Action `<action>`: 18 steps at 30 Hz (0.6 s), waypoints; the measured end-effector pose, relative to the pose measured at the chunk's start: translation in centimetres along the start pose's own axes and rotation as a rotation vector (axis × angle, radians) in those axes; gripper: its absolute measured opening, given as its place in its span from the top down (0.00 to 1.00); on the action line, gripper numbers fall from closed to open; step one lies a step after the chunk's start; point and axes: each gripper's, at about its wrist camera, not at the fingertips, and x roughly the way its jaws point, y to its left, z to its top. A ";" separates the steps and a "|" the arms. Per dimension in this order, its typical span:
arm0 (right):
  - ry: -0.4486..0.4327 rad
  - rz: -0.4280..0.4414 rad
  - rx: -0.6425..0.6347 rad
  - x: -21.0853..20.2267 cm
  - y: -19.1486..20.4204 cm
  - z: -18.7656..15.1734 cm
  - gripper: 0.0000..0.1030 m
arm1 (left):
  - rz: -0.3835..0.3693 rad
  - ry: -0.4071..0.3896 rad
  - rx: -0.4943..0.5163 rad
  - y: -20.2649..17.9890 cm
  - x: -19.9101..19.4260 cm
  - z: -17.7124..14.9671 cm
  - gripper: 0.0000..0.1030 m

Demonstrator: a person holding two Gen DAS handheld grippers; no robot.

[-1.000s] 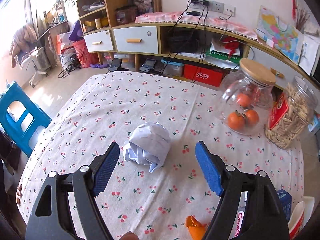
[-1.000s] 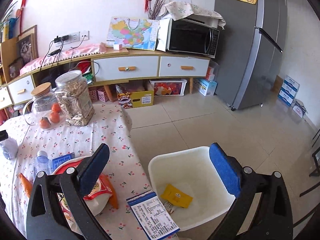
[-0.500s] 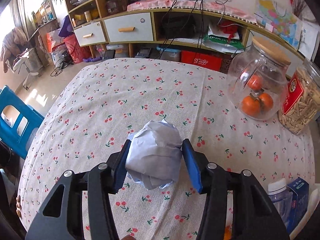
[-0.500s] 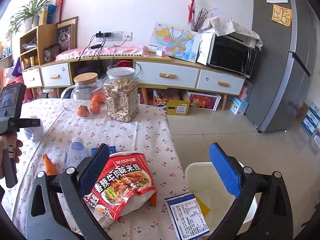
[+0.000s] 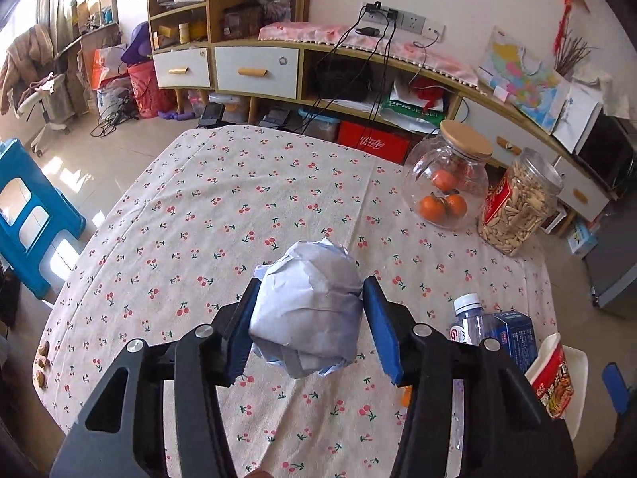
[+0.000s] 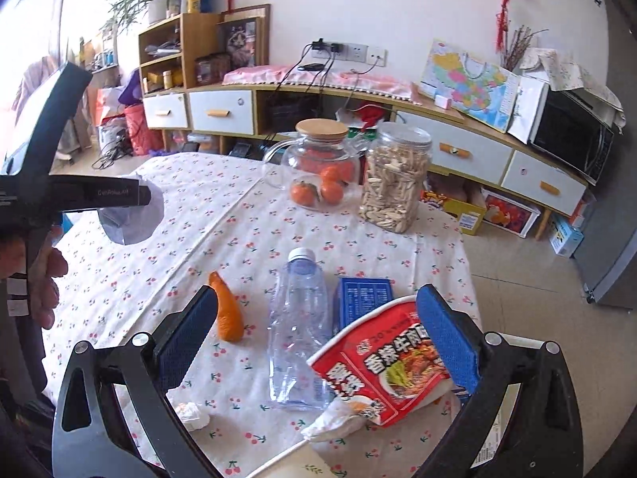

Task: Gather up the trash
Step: 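Grasp the orange peel with the right gripper while the left holds the paper ball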

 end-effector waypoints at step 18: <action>0.465 0.132 -0.110 13.6 9.1 -1.4 0.56 | -0.001 0.017 -0.022 5.5 -1.2 -1.8 0.50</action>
